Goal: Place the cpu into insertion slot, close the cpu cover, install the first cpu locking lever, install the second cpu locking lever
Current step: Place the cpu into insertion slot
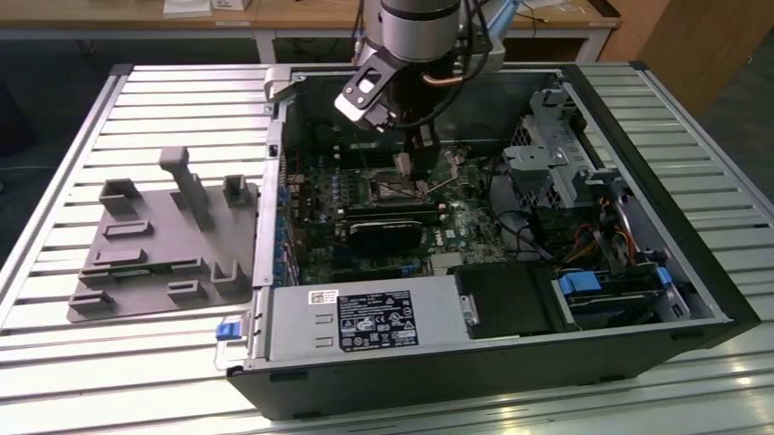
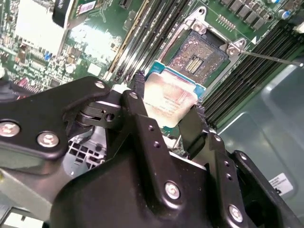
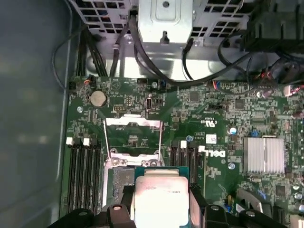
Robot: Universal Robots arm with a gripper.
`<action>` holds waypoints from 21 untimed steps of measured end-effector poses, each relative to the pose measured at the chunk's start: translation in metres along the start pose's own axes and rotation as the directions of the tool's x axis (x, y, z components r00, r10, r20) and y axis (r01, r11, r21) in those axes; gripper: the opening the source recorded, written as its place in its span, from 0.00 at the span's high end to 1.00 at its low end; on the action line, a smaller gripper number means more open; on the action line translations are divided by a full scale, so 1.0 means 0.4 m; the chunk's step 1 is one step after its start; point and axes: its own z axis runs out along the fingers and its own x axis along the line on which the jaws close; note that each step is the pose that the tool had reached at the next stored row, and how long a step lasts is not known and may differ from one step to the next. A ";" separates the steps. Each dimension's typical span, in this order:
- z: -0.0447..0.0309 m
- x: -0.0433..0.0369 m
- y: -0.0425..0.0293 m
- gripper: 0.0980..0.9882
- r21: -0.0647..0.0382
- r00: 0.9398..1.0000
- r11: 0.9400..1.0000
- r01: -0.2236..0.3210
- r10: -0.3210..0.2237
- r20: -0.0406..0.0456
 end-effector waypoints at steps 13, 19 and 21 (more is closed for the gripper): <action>0.055 0.012 -0.026 0.51 -0.001 1.000 1.000 0.005 -0.005 -0.004; 0.075 0.038 -0.030 0.51 -0.001 1.000 1.000 0.006 -0.006 -0.005; 0.081 0.043 -0.033 0.51 -0.001 1.000 1.000 0.006 -0.006 -0.005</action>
